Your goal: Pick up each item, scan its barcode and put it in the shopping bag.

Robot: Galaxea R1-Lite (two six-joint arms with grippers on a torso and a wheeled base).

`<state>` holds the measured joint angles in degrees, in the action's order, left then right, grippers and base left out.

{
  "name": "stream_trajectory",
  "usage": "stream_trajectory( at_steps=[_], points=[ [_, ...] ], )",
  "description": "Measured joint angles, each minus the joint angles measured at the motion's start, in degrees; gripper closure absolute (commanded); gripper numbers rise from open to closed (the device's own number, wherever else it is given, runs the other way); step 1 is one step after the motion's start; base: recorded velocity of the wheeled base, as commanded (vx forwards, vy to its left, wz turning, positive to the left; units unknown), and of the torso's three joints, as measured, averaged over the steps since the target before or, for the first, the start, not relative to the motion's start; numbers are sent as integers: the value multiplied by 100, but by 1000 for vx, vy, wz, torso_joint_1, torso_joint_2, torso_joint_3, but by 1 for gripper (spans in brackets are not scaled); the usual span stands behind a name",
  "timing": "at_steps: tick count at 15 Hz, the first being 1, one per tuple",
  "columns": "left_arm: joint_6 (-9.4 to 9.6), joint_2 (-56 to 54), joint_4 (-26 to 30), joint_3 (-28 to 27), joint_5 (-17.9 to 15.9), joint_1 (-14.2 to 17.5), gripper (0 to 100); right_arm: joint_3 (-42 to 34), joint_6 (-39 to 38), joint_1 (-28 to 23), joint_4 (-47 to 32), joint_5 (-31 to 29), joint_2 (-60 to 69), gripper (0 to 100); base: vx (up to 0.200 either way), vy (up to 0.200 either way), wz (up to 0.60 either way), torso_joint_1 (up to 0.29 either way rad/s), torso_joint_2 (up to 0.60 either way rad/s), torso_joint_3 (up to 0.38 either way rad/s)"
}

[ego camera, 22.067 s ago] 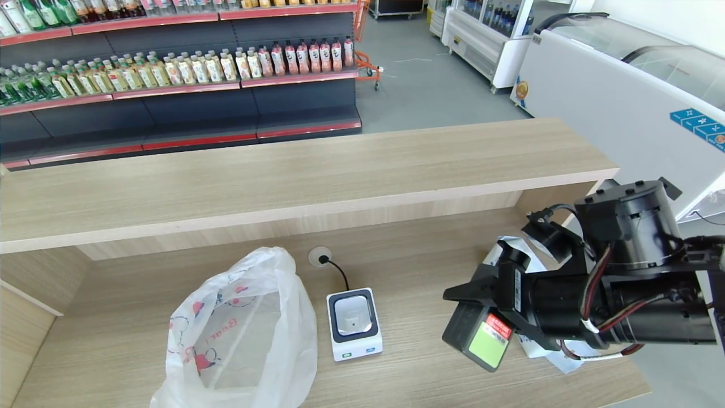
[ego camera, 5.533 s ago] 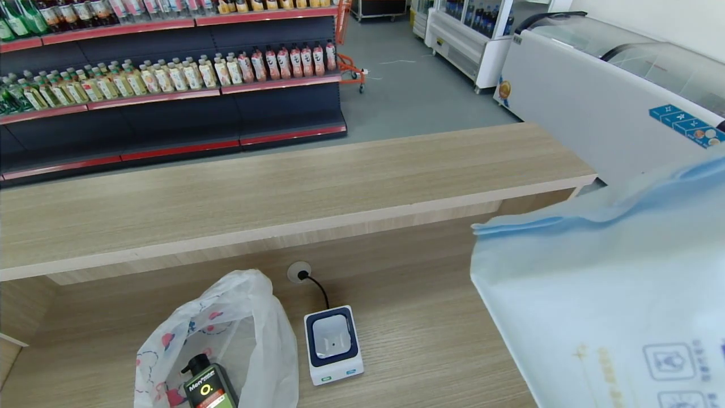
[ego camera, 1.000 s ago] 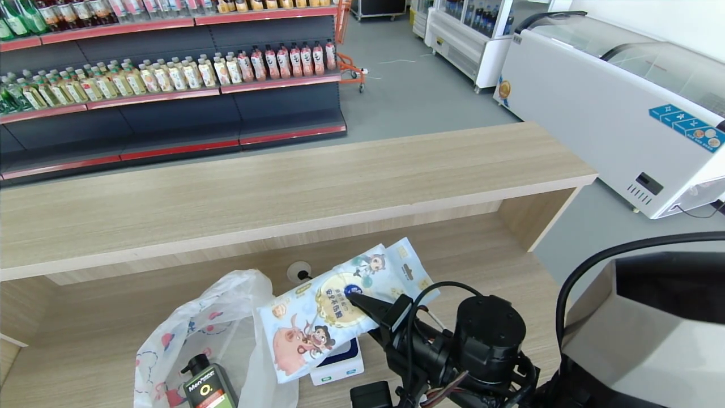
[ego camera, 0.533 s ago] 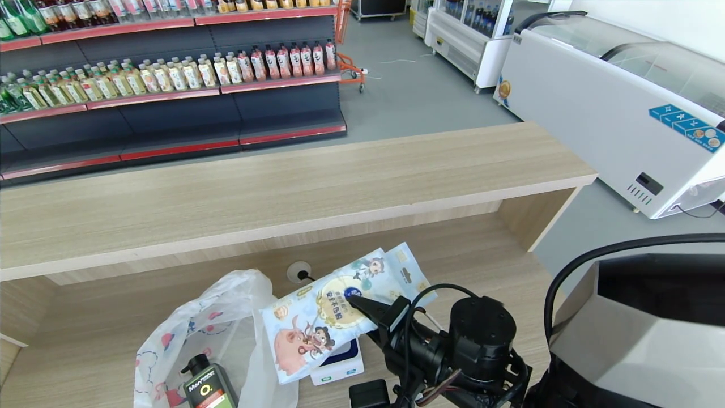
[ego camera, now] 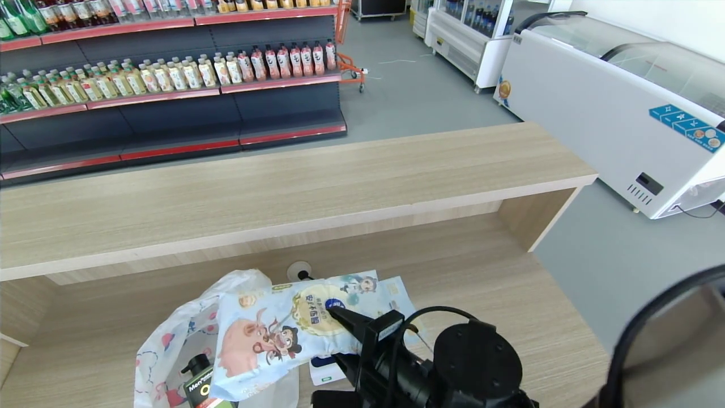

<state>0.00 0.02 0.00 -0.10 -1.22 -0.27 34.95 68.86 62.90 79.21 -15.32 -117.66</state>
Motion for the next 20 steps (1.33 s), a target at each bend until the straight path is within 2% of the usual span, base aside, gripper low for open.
stream_trajectory(
  at_steps=[2,3,5,10,12,14,17,18,20],
  points=[
    [0,0,0,0,0,-4,0,49,-1054,645,-411,-1574,571,100,0,0,0,0,0,0],
    [0,0,0,0,0,-4,0,118,-1385,857,-567,-2121,837,100,0,0,0,0,0,0],
    [0,0,0,0,0,-4,0,265,-1958,1047,-789,-2570,1438,100,0,0,0,0,0,0],
    [0,0,0,0,0,0,0,418,-2850,553,-1640,-2649,2731,100,0,0,0,0,0,0],
    [0,0,0,0,-1,0,0,595,-3532,453,-2847,-2639,3205,100,0,0,0,0,0,0],
    [0,0,0,0,0,-4,0,989,-4541,413,-4809,-2606,3585,100,0,0,0,0,0,0],
    [0,0,0,0,-1,0,0,2131,-6343,394,-7555,-2206,3930,100,0,0,0,0,0,0],
    [0,0,0,0,0,0,0,2425,-6660,394,-7897,-2113,3969,100,0,0,0,0,0,0],
    [0,0,0,0,-1,0,0,2450,-6769,438,-7813,-2102,4007,100,0,0,0,0,0,0]
  ],
)
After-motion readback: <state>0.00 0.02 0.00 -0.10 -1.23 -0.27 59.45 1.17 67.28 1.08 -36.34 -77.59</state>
